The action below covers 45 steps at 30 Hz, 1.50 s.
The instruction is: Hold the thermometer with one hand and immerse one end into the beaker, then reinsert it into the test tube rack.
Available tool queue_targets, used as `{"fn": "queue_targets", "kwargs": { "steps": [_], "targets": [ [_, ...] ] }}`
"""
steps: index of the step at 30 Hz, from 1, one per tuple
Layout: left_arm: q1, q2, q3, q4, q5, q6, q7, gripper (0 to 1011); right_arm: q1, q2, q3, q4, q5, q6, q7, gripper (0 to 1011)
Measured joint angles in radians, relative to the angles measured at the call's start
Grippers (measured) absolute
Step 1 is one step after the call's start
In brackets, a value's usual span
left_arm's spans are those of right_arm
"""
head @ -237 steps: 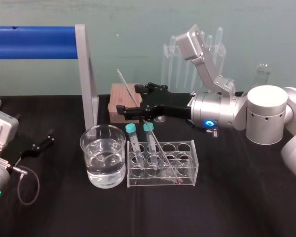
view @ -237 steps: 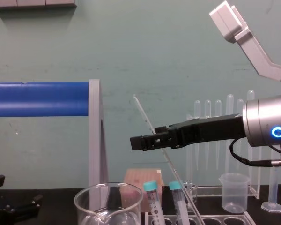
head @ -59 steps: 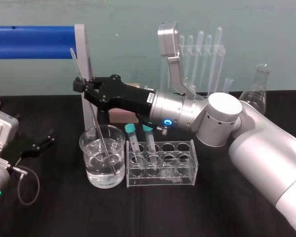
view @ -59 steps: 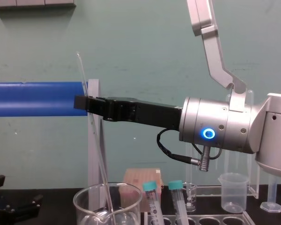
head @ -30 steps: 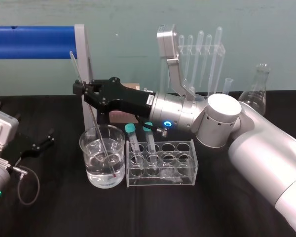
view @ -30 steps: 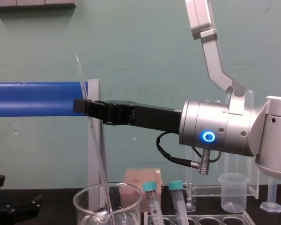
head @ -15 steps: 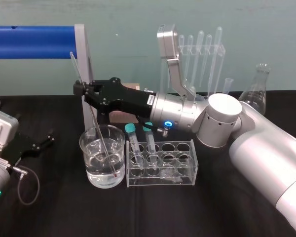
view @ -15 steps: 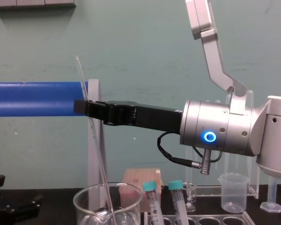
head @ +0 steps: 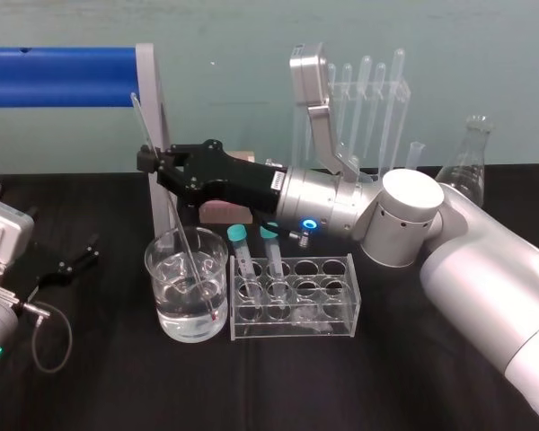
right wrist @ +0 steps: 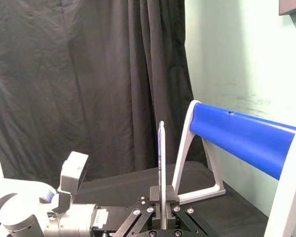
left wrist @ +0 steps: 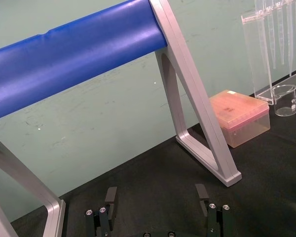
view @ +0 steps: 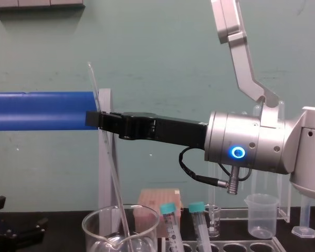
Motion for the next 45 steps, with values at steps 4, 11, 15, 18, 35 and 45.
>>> {"fn": "queue_targets", "kwargs": {
  "steps": [4,11,15,18,35,45],
  "targets": [
    [0.0,0.0,0.0,0.0,0.0,0.0,0.0,1008,0.001,0.003,0.0,-0.004,0.0,0.0,0.001,60],
    [0.0,0.0,0.0,0.0,0.0,0.0,0.0,1008,0.0,0.008,0.005,-0.015,0.004,-0.002,0.003,60],
    [0.0,0.0,0.0,0.0,0.0,0.0,0.0,1008,0.002,0.009,0.007,-0.015,0.007,-0.003,0.003,60],
    [0.0,0.0,0.0,0.0,0.0,0.0,0.0,1008,0.003,0.008,0.007,-0.015,0.008,-0.003,0.003,60],
    [0.0,0.0,0.0,0.0,0.0,0.0,0.0,1008,0.005,0.009,0.01,-0.009,0.015,-0.005,0.004,60],
    [0.0,0.0,0.0,0.0,0.0,0.0,0.0,1008,0.004,0.008,0.007,-0.009,0.015,-0.004,0.004,60]
  ]
}}
